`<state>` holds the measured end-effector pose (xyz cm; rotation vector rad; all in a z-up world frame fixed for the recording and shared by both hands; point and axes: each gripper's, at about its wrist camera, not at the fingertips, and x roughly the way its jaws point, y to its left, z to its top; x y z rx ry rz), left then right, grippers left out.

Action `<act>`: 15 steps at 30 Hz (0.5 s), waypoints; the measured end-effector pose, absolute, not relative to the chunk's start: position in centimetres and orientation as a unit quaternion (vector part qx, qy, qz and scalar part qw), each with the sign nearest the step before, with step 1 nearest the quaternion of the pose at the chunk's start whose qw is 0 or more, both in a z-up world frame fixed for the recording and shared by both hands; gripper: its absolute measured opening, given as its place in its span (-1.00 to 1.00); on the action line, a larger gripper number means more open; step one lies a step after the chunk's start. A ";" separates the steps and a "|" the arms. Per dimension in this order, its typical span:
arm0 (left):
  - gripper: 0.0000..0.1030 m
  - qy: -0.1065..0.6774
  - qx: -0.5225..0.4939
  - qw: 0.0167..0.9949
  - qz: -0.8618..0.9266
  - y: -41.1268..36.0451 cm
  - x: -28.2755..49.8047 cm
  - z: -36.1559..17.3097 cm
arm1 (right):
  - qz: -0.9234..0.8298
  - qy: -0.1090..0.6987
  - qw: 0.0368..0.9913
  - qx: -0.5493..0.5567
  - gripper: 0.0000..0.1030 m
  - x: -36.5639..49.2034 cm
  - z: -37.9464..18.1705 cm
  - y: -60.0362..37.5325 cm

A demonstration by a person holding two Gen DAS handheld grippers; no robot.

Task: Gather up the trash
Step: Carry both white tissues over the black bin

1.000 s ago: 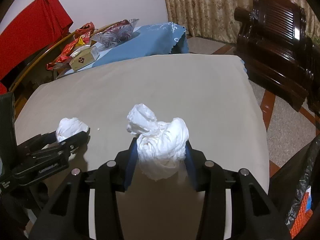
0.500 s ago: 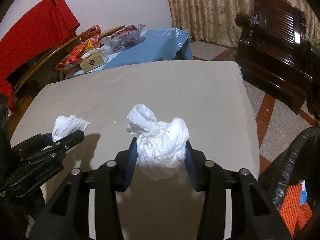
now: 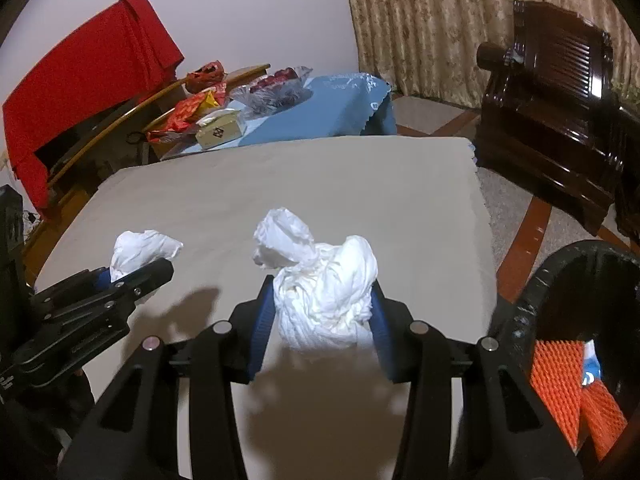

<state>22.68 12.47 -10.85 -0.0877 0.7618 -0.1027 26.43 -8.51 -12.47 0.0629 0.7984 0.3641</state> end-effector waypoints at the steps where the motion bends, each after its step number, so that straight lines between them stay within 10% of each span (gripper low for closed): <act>1: -0.25 0.369 -0.042 0.927 -0.051 12.2 22.1 -10.5 | 0.177 0.385 0.905 0.031 -0.17 26.0 -12.2 -8.7; 15: -0.23 0.339 -0.053 0.936 -0.072 8.8 15.6 -7.2 | 0.182 0.341 0.922 0.033 -0.17 18.9 -7.7 -11.8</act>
